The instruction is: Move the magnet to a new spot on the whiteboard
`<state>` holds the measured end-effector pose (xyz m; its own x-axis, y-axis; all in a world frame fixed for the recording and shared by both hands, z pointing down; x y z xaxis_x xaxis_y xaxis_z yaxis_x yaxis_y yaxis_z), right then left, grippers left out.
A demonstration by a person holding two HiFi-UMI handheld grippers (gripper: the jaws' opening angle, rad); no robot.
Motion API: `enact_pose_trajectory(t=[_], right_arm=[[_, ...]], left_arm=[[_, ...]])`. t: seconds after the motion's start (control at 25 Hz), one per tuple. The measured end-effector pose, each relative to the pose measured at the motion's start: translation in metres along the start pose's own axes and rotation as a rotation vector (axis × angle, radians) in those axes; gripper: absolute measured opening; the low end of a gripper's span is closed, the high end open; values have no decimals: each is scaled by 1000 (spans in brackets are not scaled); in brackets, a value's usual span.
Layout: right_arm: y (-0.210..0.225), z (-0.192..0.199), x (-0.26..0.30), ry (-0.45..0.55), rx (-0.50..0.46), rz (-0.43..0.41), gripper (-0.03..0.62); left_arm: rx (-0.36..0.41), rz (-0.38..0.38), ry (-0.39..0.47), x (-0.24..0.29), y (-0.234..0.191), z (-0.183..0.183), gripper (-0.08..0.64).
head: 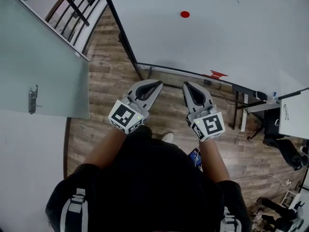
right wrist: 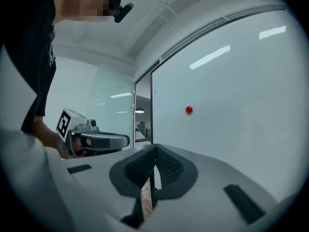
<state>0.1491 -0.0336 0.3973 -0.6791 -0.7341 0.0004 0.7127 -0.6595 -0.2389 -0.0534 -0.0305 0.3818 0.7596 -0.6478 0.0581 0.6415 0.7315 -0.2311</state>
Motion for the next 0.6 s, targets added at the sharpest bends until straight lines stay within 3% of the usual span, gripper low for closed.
enact_pose_trajectory(t=[0.6], right_arm=[[21,-14,72,-10,-55,89,-2]], left_arm=[[52,98,19,39,-80,-38,5]])
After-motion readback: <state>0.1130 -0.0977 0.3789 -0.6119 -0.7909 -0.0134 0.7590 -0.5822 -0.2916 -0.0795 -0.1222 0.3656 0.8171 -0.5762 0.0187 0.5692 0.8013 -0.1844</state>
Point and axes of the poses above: the fingertips, and each gripper's own axes: x forward along the fingers, y to its right, z out of its underside, the point moved 9 cm from there along -x, backward along the fingers, and after that the axes turned 15 degrees about -x, right-handed, at the moved point
